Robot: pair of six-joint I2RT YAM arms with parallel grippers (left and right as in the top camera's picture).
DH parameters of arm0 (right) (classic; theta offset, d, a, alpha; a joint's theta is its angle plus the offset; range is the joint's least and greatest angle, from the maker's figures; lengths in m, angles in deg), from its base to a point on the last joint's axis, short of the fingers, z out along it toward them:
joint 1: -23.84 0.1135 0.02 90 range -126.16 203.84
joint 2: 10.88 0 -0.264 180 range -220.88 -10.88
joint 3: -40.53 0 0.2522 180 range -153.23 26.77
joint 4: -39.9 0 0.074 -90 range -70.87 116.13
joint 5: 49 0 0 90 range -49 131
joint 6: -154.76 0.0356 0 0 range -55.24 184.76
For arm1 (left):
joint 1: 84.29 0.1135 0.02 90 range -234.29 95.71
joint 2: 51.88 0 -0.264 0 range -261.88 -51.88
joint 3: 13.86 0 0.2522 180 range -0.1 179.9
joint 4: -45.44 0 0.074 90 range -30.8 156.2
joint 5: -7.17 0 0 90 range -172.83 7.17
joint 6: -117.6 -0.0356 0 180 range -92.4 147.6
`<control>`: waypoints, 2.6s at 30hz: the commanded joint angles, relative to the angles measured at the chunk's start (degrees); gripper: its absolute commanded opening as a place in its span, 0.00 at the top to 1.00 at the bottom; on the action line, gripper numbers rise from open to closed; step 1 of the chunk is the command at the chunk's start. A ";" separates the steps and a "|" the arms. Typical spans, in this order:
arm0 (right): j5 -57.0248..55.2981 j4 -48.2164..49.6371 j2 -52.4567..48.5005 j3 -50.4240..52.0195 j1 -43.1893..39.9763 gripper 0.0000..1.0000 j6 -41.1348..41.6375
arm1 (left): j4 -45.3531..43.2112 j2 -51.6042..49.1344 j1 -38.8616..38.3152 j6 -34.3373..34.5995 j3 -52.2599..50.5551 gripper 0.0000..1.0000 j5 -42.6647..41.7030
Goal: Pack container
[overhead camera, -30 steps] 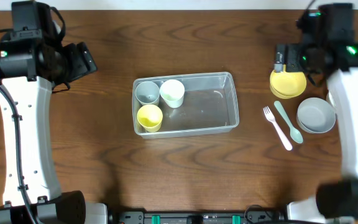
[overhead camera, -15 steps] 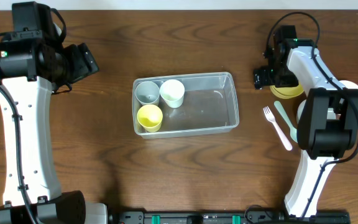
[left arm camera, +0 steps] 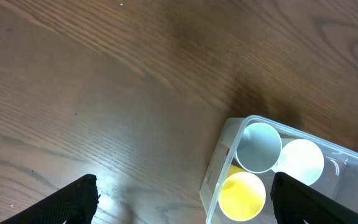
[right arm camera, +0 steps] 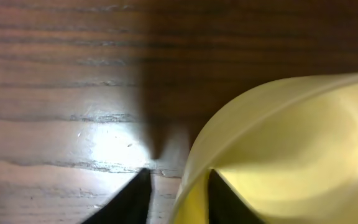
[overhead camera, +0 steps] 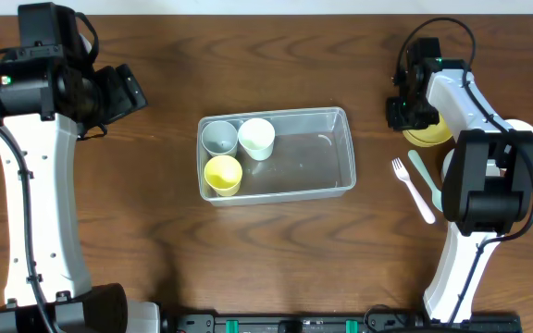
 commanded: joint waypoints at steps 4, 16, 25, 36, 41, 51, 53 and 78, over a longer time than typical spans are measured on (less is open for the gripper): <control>-0.59 -0.42 -0.07 -1.86 -0.57 0.93 -0.20 | 0.44 0.50 0.24 0.90 -0.57 0.11 -0.42; -0.28 -16.46 0.00 -19.37 1.81 0.99 -0.74 | 0.44 0.50 0.24 0.87 -0.57 0.11 -0.39; 6.32 -29.97 7.43 -34.23 13.14 0.99 -5.42 | 0.83 0.50 0.24 0.70 -0.57 0.11 -0.37; 3.93 -28.33 11.45 -31.47 32.17 0.99 0.85 | 0.85 0.50 0.24 0.68 -0.57 0.10 -0.37; 3.93 -23.85 11.41 -23.54 35.67 0.99 3.63 | 0.87 0.50 0.24 0.46 -0.57 0.11 -0.37; 2.51 -11.37 11.41 -5.81 35.32 0.99 3.63 | 0.90 0.50 0.24 0.04 -0.57 0.10 -0.17; 2.40 -9.18 11.41 -3.30 34.77 0.99 3.63 | 0.90 0.50 0.24 0.04 -0.57 0.11 -0.20; -0.63 -1.60 12.31 2.99 31.76 0.30 3.78 | 1.29 0.50 0.24 0.04 -0.57 0.11 -0.20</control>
